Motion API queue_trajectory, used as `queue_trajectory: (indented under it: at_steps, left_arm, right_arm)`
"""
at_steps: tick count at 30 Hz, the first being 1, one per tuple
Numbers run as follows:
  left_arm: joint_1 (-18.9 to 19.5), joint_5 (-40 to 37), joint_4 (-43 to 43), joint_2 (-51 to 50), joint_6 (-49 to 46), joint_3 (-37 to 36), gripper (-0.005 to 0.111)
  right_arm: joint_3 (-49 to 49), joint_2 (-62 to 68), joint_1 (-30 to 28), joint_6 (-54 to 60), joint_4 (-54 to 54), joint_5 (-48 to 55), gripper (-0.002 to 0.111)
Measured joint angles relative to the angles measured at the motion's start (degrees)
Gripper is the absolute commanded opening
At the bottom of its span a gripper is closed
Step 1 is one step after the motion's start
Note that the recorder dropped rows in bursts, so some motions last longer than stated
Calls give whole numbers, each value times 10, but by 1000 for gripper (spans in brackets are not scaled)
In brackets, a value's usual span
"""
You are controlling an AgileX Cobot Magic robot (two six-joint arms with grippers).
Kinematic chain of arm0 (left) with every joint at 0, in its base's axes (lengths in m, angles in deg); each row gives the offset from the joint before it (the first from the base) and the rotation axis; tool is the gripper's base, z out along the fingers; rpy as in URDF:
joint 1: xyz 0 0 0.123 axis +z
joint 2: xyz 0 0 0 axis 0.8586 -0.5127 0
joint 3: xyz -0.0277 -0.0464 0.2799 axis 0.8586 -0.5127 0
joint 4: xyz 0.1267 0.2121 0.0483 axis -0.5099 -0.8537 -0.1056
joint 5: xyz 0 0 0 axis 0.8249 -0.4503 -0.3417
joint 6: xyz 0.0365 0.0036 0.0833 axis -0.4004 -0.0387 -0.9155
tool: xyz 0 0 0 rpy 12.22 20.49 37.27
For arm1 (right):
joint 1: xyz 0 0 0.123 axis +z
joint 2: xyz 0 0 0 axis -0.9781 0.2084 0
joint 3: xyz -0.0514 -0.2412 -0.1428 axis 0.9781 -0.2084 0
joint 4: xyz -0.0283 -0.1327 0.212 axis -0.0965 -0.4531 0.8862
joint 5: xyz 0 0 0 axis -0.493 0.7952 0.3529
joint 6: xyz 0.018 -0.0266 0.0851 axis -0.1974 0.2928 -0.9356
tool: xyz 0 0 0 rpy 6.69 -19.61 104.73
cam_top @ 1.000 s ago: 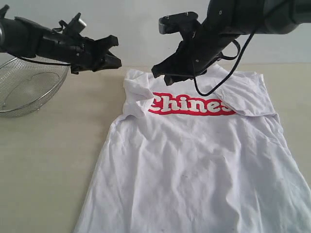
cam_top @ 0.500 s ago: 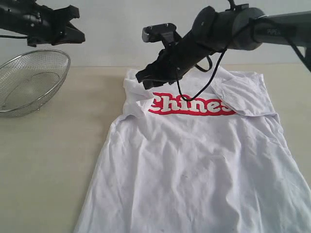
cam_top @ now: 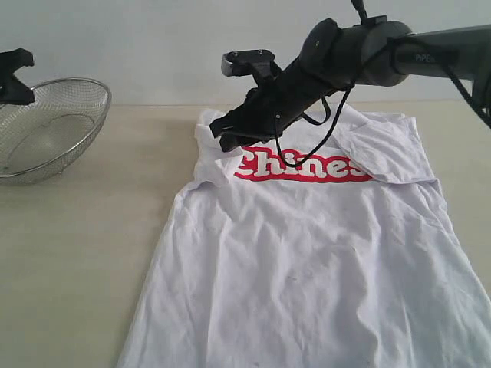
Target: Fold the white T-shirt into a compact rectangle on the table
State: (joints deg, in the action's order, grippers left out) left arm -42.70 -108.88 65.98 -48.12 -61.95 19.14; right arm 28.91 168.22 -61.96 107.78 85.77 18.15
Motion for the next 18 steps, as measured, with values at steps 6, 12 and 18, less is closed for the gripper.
queue_trajectory:
  at_steps: [6,12,18]
  left_arm:
    - [37,5,-3,0,-3,0,6]
    - [59,6,-6,0,-7,0,13]
    - [81,0,-6,0,-12,0,33]
  right_arm:
    - [0,0,0,0,1,9,42]
    - [0,0,0,0,1,15,42]
    - [0,0,0,0,1,17,42]
